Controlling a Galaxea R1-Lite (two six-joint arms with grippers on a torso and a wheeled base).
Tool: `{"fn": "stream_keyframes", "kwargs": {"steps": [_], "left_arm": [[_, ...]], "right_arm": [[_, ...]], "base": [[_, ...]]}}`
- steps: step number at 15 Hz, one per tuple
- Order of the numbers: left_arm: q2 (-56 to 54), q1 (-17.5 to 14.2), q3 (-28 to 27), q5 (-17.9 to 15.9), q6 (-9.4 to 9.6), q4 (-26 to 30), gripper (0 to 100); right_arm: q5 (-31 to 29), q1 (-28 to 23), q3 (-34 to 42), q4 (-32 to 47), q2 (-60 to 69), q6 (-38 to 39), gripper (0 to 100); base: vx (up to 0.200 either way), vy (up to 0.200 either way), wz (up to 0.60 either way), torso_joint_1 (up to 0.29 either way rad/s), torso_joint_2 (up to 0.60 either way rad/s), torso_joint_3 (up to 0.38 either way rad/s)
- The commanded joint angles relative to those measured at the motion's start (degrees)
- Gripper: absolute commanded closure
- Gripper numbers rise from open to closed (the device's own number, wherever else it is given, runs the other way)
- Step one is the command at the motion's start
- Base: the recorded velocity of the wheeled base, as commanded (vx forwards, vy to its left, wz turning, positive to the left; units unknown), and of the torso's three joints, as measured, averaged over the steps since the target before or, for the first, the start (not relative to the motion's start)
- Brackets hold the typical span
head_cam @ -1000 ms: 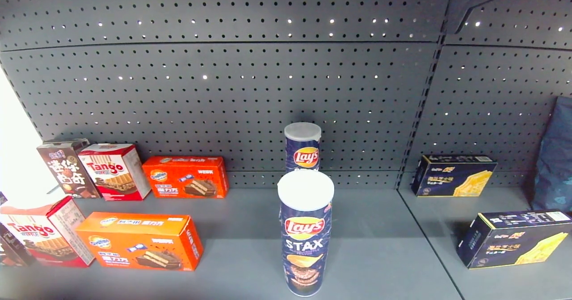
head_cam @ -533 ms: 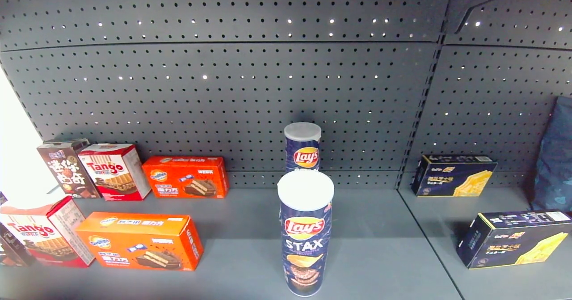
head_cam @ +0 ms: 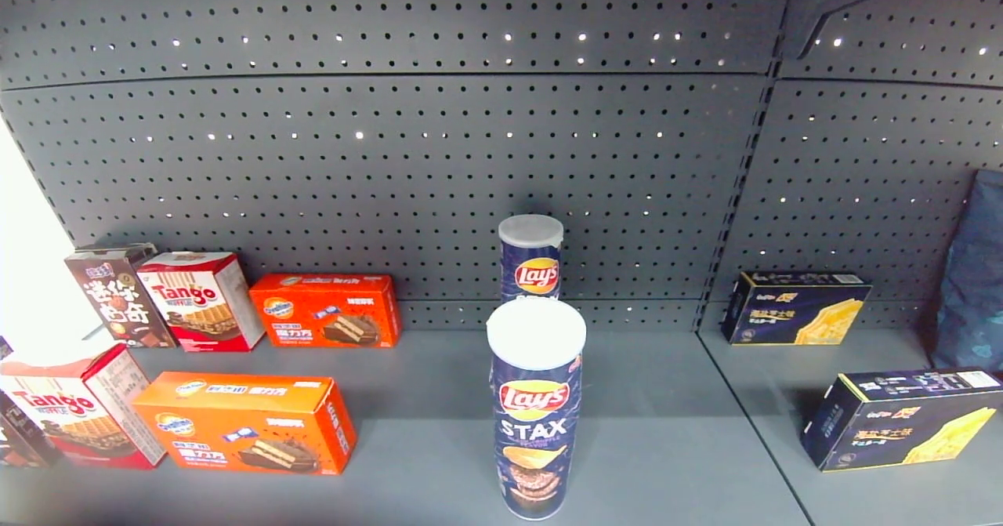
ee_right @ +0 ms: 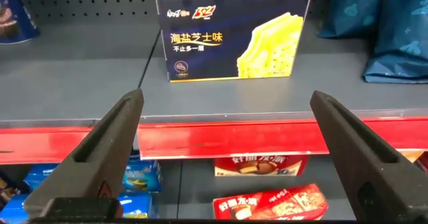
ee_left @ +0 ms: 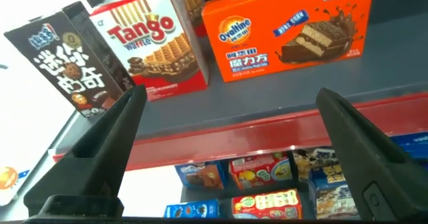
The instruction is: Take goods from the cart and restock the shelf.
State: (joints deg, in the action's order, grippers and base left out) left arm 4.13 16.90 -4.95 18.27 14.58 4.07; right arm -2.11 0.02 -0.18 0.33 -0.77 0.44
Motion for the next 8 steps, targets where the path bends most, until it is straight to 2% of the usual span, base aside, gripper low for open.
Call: {"fn": "stream_keyframes", "kwargs": {"steps": [1, 3, 4, 5, 6, 7, 8], "left_arm": [[-1.23, 0.42, 1.43, -1.57, 0.01, -0.12, 0], [-1.32, 0.86, 1.52, -2.72, -0.08, -0.20, 0], [-1.41, 2.88, 1.52, -4.47, -0.43, -0.20, 0], [-1.41, 4.37, 1.52, -7.02, -1.66, -0.12, 0], [-1.32, 2.79, 1.70, -10.28, -3.59, -0.29, 0], [-0.88, 1.03, 1.70, -19.24, -6.76, -0.29, 0], [-0.79, 0.42, 1.70, -22.05, -7.11, -0.29, 0]], "right_arm": [[0.00, -0.02, 0.01, 0.02, 0.24, 0.00, 0], [0.00, -0.02, 0.01, 0.02, 0.24, 0.00, 0], [0.00, -0.02, 0.01, 0.02, 0.33, 0.00, 0], [0.00, -0.02, 0.01, 0.02, 0.24, 0.00, 0], [0.00, -0.02, 0.01, 0.02, 0.24, 0.00, 0], [0.00, -0.02, 0.01, 0.02, 0.24, 0.00, 0], [0.00, -0.02, 0.01, 0.02, 0.24, 0.00, 0]], "base": [[0.000, 0.000, 0.00, 0.000, 0.00, 0.000], [0.000, 0.000, 0.00, 0.000, 0.00, 0.000], [0.000, 0.000, 0.00, 0.000, 0.00, 0.000], [0.000, 0.000, 0.00, 0.000, 0.00, 0.000], [0.000, 0.000, 0.00, 0.000, 0.00, 0.000], [0.000, 0.000, 0.00, 0.000, 0.00, 0.000], [0.000, 0.000, 0.00, 0.000, 0.00, 0.000]]}}
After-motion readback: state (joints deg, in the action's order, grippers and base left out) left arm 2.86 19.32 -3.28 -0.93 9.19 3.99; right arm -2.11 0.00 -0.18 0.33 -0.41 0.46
